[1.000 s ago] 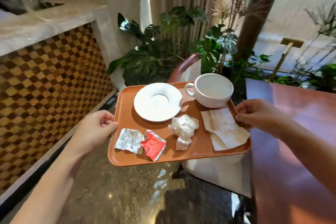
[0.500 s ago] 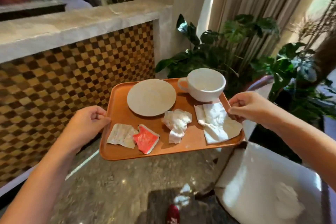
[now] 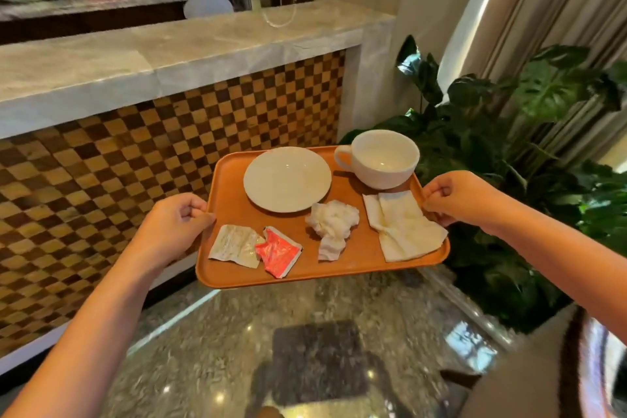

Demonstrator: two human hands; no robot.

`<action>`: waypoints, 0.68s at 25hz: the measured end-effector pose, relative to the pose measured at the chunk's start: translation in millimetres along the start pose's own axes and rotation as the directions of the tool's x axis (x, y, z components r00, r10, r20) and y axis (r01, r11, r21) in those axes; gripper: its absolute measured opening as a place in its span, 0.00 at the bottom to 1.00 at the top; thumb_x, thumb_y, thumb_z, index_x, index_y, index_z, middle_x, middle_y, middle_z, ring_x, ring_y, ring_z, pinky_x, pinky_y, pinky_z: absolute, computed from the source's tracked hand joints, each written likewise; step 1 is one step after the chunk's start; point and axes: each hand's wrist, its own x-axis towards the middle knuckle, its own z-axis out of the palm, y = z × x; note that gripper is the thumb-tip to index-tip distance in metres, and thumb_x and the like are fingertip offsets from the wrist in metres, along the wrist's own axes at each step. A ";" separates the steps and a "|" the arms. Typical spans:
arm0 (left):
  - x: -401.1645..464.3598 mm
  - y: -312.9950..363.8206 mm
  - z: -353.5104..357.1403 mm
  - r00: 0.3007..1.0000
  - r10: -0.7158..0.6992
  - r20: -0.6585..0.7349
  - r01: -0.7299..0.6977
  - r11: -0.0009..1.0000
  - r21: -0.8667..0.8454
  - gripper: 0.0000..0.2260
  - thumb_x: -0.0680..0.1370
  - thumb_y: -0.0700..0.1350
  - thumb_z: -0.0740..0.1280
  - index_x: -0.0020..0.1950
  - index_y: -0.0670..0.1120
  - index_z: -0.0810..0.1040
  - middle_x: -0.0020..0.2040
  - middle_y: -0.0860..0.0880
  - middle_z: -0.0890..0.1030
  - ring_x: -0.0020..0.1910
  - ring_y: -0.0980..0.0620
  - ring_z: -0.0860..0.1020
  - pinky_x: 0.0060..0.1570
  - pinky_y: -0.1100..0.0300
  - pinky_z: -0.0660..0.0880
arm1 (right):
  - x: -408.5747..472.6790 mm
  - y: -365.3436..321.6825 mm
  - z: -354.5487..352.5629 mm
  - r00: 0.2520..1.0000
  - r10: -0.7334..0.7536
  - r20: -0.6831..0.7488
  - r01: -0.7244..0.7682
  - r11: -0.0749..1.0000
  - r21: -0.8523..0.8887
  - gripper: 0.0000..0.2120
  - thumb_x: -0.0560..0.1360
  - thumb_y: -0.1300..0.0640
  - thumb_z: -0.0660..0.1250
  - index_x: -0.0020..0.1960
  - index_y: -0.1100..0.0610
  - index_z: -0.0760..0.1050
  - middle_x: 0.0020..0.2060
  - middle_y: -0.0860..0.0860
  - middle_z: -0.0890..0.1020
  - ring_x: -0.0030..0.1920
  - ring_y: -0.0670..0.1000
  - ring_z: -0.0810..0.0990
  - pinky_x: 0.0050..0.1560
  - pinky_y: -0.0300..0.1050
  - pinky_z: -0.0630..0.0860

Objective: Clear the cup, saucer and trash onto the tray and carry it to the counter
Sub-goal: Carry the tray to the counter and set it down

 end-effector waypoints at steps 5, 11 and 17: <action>102.3 5.5 11.4 1.000 0.006 -0.006 -0.006 1.000 0.006 0.03 0.76 0.38 0.66 0.43 0.42 0.78 0.35 0.46 0.82 0.35 0.51 0.79 0.33 0.62 0.70 | 102.1 -27.4 5.6 1.000 -0.004 0.014 0.005 1.000 -0.028 0.06 0.73 0.65 0.66 0.39 0.58 0.79 0.34 0.53 0.82 0.35 0.48 0.80 0.31 0.34 0.78; 242.2 32.1 1.6 0.999 0.052 0.013 -0.053 0.998 0.032 0.04 0.76 0.39 0.65 0.43 0.43 0.78 0.36 0.46 0.82 0.35 0.51 0.79 0.33 0.62 0.71 | 219.3 -82.6 -1.7 0.998 0.034 -0.045 -0.035 0.999 -0.007 0.03 0.73 0.64 0.66 0.44 0.61 0.79 0.35 0.54 0.82 0.35 0.49 0.79 0.35 0.37 0.76; 353.0 56.2 11.5 0.998 0.063 -0.033 -0.063 0.998 0.002 0.04 0.76 0.40 0.65 0.42 0.43 0.78 0.36 0.46 0.81 0.35 0.51 0.78 0.35 0.61 0.72 | 328.5 -124.7 -21.4 0.997 0.037 -0.067 -0.035 0.999 0.027 0.04 0.74 0.66 0.65 0.43 0.60 0.78 0.33 0.54 0.80 0.35 0.49 0.78 0.34 0.38 0.75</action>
